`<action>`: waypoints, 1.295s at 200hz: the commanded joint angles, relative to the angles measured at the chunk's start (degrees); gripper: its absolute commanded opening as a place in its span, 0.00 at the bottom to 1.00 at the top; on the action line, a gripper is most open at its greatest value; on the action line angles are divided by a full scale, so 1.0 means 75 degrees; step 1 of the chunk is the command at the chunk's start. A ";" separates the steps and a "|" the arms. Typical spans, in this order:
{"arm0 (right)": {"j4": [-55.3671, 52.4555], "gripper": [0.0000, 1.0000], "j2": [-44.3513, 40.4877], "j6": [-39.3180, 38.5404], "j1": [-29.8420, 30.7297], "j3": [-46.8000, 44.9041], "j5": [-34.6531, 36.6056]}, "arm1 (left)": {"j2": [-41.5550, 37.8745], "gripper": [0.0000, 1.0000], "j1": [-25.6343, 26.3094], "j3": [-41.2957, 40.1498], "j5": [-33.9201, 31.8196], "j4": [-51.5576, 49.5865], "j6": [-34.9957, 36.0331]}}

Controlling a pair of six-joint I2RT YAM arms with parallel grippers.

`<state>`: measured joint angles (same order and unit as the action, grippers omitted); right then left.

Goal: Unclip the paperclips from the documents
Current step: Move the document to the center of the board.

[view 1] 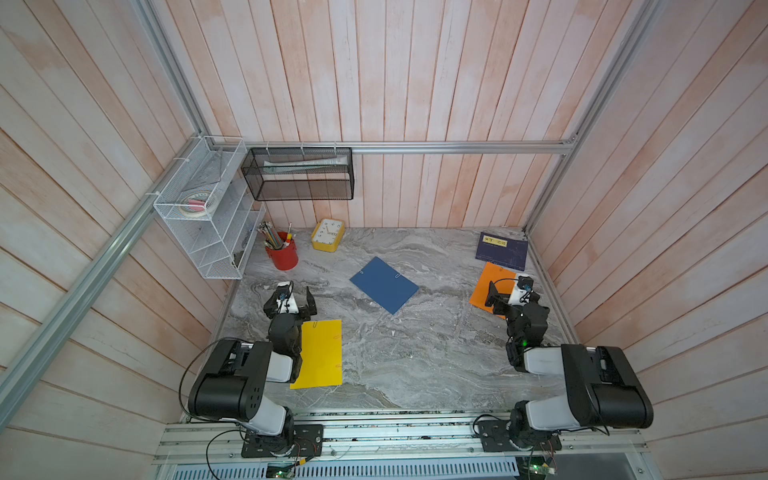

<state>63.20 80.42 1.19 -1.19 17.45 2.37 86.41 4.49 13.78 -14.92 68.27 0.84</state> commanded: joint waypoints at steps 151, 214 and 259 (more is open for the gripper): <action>-0.6898 0.98 -0.0622 0.0898 0.2801 0.3065 -0.0651 | -0.2521 0.92 0.1978 0.3260 0.0465 -1.1849 -0.4234; -0.7263 0.98 -0.1025 0.1422 0.2907 0.2725 -0.1277 | -0.1699 0.84 0.2319 0.3533 0.0926 -1.3307 -0.5142; -0.7250 0.98 -0.1219 0.1516 0.2947 0.2574 -0.1324 | -0.1207 0.80 0.2319 0.3472 0.1651 -1.3280 -0.5088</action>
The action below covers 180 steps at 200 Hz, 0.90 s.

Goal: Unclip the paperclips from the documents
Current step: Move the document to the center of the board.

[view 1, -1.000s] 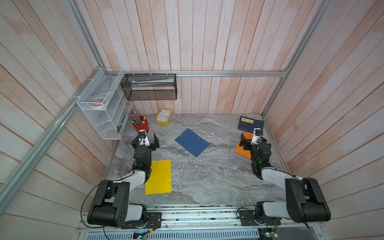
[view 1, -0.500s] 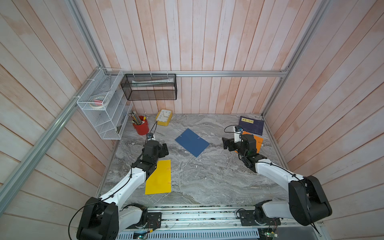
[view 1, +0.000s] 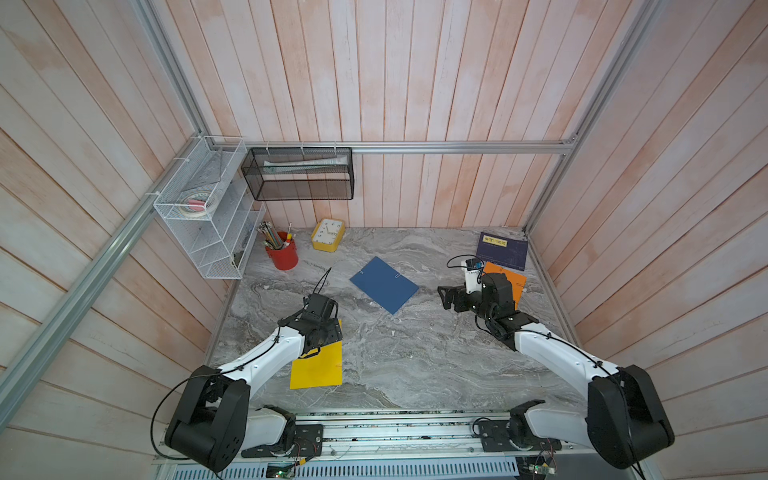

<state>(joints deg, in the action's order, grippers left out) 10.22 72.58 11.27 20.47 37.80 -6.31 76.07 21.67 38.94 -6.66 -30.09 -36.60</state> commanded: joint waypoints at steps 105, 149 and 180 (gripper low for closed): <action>-0.0419 0.98 -0.0530 0.0134 0.0061 -0.0256 -0.0214 | 0.1158 0.75 0.0026 0.0058 0.1906 0.0131 0.0198; -0.0347 0.98 -0.0549 0.0272 0.0060 -0.0407 -0.0283 | 0.1349 0.75 0.0344 0.0234 0.2451 -0.0036 0.0084; -0.0316 0.98 -0.0514 0.0336 0.0065 -0.0467 -0.0308 | 0.1625 0.73 0.0929 0.0482 0.2699 -0.0160 -0.0275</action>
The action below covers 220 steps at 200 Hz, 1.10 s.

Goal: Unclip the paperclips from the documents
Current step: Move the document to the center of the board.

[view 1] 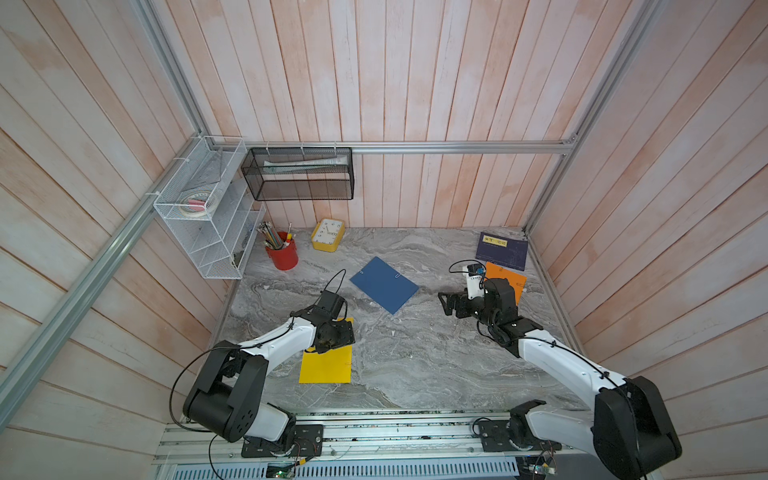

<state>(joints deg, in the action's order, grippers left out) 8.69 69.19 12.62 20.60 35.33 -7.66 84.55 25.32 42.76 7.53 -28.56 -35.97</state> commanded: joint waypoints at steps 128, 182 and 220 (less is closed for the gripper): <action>-0.0178 0.98 -0.0194 0.0491 0.0084 -0.0375 -0.0163 | 0.3203 0.69 0.2376 0.3211 0.1784 -0.0631 -0.0809; -0.0207 0.98 0.0042 0.0882 0.0264 -0.0541 -0.0314 | 0.2250 0.78 0.2361 0.3591 0.1599 -0.0765 -0.0351; -0.0587 0.98 0.0197 0.1109 0.0376 -0.0456 -0.0777 | 0.1383 0.78 0.1824 0.2791 0.0970 -0.1258 -0.0158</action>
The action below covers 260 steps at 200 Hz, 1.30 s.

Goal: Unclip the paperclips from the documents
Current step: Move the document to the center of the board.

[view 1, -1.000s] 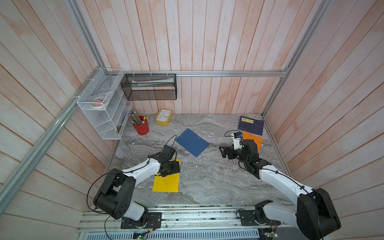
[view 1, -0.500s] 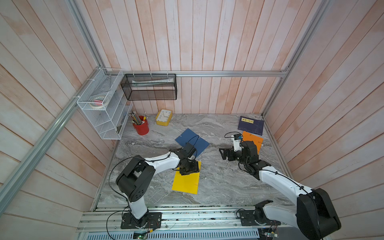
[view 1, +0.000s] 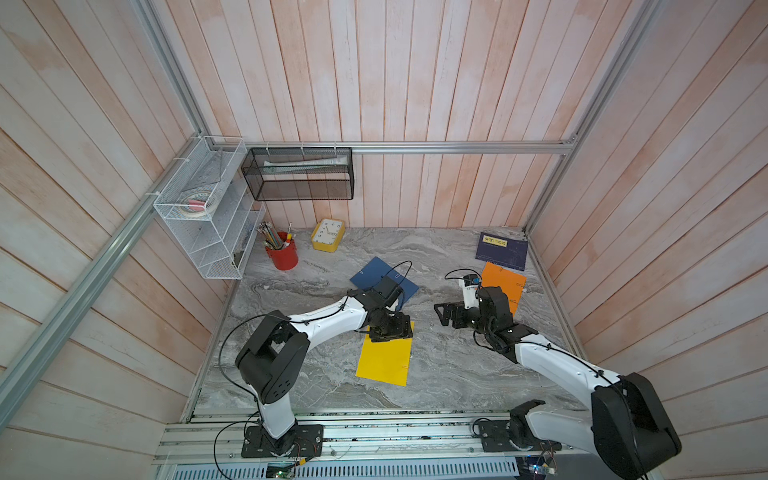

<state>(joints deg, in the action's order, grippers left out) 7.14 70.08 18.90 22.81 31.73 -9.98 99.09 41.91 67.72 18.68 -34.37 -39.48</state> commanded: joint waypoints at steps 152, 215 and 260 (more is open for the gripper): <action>-0.0688 0.98 -0.0277 0.1178 0.1116 -0.0568 -0.1278 | -0.0487 0.78 -0.0597 -0.2227 -0.0228 0.0382 0.0087; -0.0764 0.98 -0.0202 0.1184 0.1106 -0.0539 -0.1271 | -0.0243 0.78 0.0278 -0.2122 0.0289 0.0217 -0.0286; -0.1052 0.98 0.0202 0.1069 0.0985 -0.0232 -0.1411 | -0.0549 0.78 0.0306 -0.1637 -0.0118 -0.0041 -0.0294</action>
<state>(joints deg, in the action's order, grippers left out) 2.42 69.52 27.42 30.68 27.83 -19.40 94.94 44.05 53.49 19.75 -31.05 -41.04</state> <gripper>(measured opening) 0.979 0.781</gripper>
